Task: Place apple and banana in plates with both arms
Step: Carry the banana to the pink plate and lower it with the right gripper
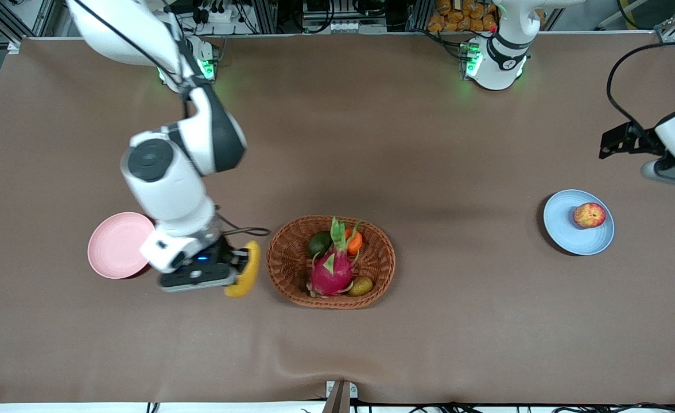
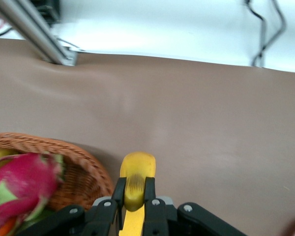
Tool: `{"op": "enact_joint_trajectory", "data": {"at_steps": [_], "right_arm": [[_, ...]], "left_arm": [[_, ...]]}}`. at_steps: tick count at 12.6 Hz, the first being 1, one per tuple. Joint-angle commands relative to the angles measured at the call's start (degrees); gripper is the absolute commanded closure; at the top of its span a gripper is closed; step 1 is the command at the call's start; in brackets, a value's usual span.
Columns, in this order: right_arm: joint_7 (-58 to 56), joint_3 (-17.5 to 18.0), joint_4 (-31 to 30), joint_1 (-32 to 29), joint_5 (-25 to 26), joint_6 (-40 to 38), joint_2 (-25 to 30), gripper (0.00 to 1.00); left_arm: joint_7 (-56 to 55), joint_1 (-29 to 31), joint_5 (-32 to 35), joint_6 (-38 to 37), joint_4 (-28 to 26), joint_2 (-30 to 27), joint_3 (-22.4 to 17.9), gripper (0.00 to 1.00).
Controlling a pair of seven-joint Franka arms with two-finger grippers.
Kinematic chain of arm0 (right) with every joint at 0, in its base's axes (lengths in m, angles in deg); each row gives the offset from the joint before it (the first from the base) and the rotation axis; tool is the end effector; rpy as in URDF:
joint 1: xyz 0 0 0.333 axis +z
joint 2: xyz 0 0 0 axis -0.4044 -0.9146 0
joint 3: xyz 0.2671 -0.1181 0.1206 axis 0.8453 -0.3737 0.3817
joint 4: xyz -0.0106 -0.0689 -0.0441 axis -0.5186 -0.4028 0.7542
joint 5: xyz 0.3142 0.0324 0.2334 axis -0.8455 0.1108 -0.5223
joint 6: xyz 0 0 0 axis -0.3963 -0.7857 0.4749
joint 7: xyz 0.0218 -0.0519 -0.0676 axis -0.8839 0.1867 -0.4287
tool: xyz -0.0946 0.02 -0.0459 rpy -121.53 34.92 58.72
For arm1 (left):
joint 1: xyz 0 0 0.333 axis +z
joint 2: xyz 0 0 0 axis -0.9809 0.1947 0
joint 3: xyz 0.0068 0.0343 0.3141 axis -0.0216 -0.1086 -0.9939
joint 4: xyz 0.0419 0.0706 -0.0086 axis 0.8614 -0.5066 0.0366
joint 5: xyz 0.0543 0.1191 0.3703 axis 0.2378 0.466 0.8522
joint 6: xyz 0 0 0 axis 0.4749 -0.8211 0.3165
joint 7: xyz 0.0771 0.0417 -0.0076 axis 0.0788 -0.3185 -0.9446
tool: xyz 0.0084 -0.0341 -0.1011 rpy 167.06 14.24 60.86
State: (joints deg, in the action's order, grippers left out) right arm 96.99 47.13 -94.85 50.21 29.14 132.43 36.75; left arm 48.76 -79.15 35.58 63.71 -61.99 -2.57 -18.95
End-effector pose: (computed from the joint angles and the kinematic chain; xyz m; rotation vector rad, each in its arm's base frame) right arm 0.6913 0.2571 0.4437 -3.0897 -0.1675 -0.4753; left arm 0.5638 -0.0026 0.6005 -3.0794 0.4369 0.1895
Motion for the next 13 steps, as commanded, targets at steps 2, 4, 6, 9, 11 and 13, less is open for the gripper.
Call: {"op": "enact_joint_trajectory", "data": {"at_steps": [2, 4, 6, 9, 11, 13], "right_arm": [[-4.0, 0.7, -2.9, -10.0, -0.5, -11.4, 3.7, 1.0], [-8.5, 0.7, -7.2, -16.4, -0.4, -12.4, 4.7, 1.0], [-14.1, 0.8, -9.7, -23.2, -0.4, -12.9, 4.4, 1.0], [-19.2, 0.8, -11.3, -28.3, -0.5, -12.6, 2.3, 1.0], [-19.1, 0.9, -11.1, -28.4, -0.8, -12.2, 0.3, 1.0], [-19.1, 0.9, -11.2, -28.3, -3.0, -11.8, -1.3, 1.0]], "left_arm": [[-2.0, 0.6, -0.7, -0.5, -7.0, -9.6, -0.3, 0.0], [-2.1, 1.4, -0.8, -0.7, -7.4, -10.6, -0.3, 0.0], [-4.5, 1.3, -2.8, 0.3, -7.4, -10.0, -0.6, 0.0], [-16.2, 0.6, -2.6, 1.7, -6.5, -8.9, 0.6, 0.0], [-15.9, 0.6, -2.5, 2.3, -5.0, -7.4, 0.6, 0.0], [-16.1, 0.6, -3.0, 4.5, -2.6, -4.9, 0.4, 0.0]]}}
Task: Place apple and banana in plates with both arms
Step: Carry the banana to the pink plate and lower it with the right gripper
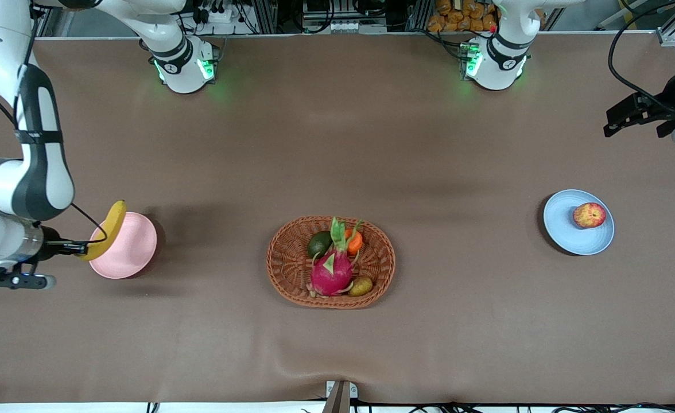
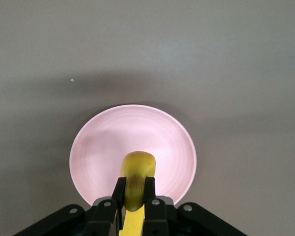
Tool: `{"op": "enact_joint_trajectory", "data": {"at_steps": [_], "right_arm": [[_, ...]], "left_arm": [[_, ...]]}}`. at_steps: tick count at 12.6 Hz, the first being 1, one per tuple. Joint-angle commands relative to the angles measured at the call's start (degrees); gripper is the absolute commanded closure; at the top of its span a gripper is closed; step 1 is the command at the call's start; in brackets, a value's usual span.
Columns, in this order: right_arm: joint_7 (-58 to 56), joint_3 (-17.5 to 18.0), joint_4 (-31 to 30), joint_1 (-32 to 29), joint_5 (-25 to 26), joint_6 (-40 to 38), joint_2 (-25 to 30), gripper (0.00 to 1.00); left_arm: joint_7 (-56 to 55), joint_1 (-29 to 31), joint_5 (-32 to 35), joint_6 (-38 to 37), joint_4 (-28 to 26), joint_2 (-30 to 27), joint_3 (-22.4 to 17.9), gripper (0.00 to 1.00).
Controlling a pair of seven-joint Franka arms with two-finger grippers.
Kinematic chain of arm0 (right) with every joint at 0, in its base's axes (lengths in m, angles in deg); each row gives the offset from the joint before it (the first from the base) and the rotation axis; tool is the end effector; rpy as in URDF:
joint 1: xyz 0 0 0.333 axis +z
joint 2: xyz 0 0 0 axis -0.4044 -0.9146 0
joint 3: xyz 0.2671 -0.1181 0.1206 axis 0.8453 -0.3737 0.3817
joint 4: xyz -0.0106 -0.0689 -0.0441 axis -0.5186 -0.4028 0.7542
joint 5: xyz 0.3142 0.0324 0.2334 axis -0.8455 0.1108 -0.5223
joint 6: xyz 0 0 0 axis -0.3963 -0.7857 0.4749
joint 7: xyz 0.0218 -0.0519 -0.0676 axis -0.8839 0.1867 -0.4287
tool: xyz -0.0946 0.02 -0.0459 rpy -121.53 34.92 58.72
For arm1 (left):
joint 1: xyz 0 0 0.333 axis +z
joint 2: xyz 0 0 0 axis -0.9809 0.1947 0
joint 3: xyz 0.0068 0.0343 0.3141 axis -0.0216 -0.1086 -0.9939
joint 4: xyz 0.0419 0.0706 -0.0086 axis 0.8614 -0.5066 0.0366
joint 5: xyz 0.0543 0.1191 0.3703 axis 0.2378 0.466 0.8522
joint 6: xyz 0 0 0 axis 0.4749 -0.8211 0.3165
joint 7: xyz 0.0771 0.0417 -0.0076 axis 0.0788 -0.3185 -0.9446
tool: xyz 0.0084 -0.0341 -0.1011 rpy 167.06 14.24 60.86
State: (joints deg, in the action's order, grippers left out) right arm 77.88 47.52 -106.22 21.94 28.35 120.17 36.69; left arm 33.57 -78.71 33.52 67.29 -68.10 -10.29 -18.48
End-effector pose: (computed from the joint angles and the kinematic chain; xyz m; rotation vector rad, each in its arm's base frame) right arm 0.6743 -0.0961 0.3270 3.0830 -0.1014 -0.1937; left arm 0.5291 -0.0070 0.6295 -3.1345 0.0292 0.0420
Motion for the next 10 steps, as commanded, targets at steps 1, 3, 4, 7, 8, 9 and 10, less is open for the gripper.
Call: {"op": "enact_joint_trajectory", "data": {"at_steps": [1, 3, 4, 7, 8, 9, 10], "right_arm": [[0.0, 0.5, 0.0, 0.1, -3.2, 0.3, -1.8, 1.0], [0.6, 0.5, 0.1, 0.4, -3.2, 0.0, -1.9, 0.01], [0.4, 0.5, 0.3, 0.5, -3.2, -0.2, -1.8, 0.0], [-0.1, 0.5, 0.6, 0.6, -3.2, -2.8, 1.0, 0.0], [-0.1, 0.6, 0.7, 0.8, -3.2, -4.1, 3.3, 0.0], [0.0, 0.7, 0.7, 0.9, -3.2, -5.3, 5.8, 0.0], [0.0, 0.8, 0.7, 1.0, -3.2, -7.9, 8.4, 0.0]], "left_arm": [[-1.9, 0.1, -0.9, 0.9, 3.5, 2.6, 0.2, 0.0], [-4.5, 0.0, -0.7, 0.8, 3.4, 2.1, 1.2, 0.0], [-4.0, 0.0, -0.7, 0.7, 3.3, 1.8, 1.2, 0.0], [-3.4, 0.1, -0.4, 0.5, 3.2, 1.6, 1.2, 0.0], [-3.4, 0.1, -0.3, 0.5, 3.3, 1.6, 1.2, 0.0], [-3.6, 0.0, -0.3, 0.5, 3.4, 1.6, 1.2, 0.0], [-3.7, 0.0, -0.3, 0.5, 3.4, 1.6, 1.2, 0.0]]}}
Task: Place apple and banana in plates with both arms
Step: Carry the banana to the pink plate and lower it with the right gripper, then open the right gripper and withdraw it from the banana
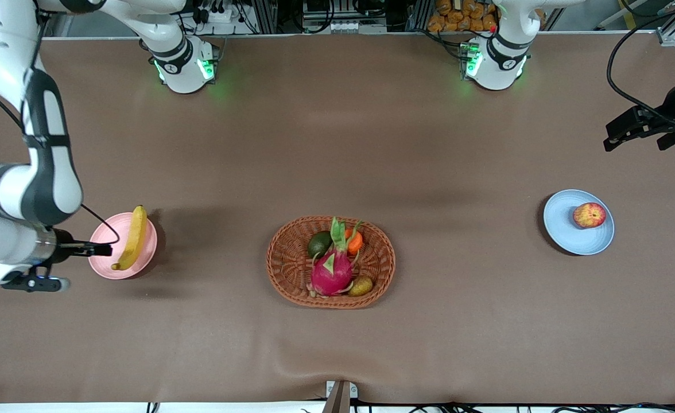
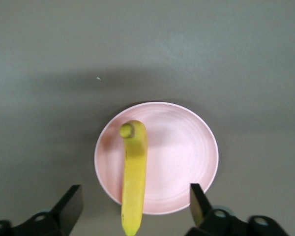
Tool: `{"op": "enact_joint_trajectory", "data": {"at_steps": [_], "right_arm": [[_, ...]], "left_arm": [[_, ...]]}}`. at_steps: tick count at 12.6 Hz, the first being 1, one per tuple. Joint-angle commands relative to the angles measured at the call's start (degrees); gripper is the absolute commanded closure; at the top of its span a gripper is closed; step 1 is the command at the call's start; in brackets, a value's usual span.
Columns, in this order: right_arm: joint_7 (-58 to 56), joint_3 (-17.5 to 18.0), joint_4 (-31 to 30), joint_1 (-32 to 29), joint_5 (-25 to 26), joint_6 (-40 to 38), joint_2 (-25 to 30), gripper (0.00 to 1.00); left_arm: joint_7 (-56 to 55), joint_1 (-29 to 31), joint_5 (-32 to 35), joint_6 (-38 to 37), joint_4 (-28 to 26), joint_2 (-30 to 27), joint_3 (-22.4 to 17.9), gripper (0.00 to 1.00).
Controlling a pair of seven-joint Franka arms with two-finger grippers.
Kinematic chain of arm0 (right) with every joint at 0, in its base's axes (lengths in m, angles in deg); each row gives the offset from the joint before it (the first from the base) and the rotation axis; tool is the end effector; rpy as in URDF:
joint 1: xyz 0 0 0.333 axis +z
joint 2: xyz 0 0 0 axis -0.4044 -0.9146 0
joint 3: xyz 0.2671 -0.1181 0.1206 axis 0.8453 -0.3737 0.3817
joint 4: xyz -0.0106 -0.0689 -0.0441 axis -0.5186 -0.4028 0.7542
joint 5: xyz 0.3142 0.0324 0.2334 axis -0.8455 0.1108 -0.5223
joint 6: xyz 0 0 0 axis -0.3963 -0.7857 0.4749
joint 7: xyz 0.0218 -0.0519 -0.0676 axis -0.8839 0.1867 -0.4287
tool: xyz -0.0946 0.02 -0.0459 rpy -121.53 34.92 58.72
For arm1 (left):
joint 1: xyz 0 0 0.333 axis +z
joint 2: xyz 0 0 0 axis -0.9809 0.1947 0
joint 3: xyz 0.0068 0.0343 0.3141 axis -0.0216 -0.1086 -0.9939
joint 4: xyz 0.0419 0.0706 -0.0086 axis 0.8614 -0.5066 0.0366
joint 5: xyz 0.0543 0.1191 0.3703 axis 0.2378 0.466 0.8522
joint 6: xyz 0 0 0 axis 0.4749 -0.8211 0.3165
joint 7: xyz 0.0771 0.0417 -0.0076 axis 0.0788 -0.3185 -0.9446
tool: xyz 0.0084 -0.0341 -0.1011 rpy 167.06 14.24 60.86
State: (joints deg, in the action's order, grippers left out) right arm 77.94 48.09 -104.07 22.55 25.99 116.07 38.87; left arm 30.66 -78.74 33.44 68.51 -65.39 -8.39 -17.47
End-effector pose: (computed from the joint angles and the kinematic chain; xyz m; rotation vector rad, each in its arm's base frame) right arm 0.6760 -0.0794 0.3640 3.1290 -0.1012 -0.1824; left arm 0.5421 -0.0173 0.6358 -3.1365 -0.0218 -0.0138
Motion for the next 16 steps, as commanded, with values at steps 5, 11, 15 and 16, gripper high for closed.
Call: {"op": "enact_joint_trajectory", "data": {"at_steps": [5, 11, 15, 16], "right_arm": [[-0.1, 0.2, -1.5, 3.6, -0.7, -17.3, 20.7, 0.0], [1.3, 0.1, -1.8, 3.5, 2.6, -28.2, 31.4, 0.0], [5.6, 0.0, -1.5, 3.2, 2.3, -30.0, 31.8, 0.0], [5.6, 0.1, -1.5, 3.3, 2.2, -29.9, 31.8, 0.0]], "left_arm": [[-0.8, 0.1, -0.2, -0.8, 0.6, -0.2, 0.2, 0.0], [-0.8, 0.1, -0.4, -0.8, 0.6, 0.0, 0.2, 0.0], [-0.8, 0.1, -0.7, -1.3, 0.6, 0.0, 0.2, 0.0], [-0.8, 0.1, -0.8, -1.3, 0.6, 0.0, 0.2, 0.0]]}}
